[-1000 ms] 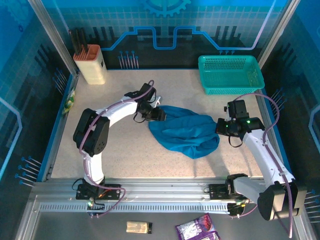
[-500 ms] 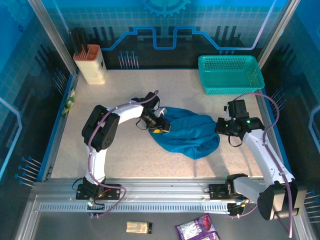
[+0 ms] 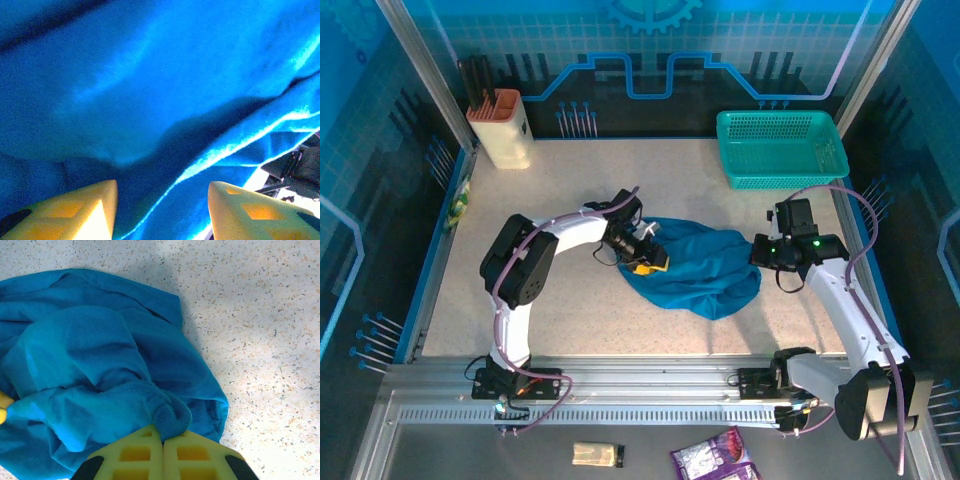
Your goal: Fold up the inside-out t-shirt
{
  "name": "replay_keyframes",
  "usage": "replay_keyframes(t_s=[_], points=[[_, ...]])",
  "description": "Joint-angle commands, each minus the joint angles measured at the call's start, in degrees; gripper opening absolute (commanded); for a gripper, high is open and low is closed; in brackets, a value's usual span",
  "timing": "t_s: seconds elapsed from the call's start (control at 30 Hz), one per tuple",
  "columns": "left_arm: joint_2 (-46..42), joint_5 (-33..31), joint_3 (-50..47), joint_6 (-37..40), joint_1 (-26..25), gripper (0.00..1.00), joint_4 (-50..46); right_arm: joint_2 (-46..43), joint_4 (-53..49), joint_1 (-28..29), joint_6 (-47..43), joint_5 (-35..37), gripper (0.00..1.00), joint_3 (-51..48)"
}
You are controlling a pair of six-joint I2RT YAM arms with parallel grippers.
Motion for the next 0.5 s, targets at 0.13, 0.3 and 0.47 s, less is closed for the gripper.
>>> replay_keyframes(t_s=[0.13,0.3,0.47], points=[[-2.71,-4.01,-0.04,5.07,-2.47,0.55,-5.28,0.44,0.45,-0.62,0.62,-1.22,0.0,0.6],[-3.02,-20.25,3.83,15.32,-7.54,0.55,-12.65,0.73,0.61,-0.59,0.47,-1.4,0.0,0.77],[-1.24,-23.5,6.93,18.79,-9.61,0.49,-14.1,0.96,0.39,-0.45,0.21,-1.31,0.0,1.28]])
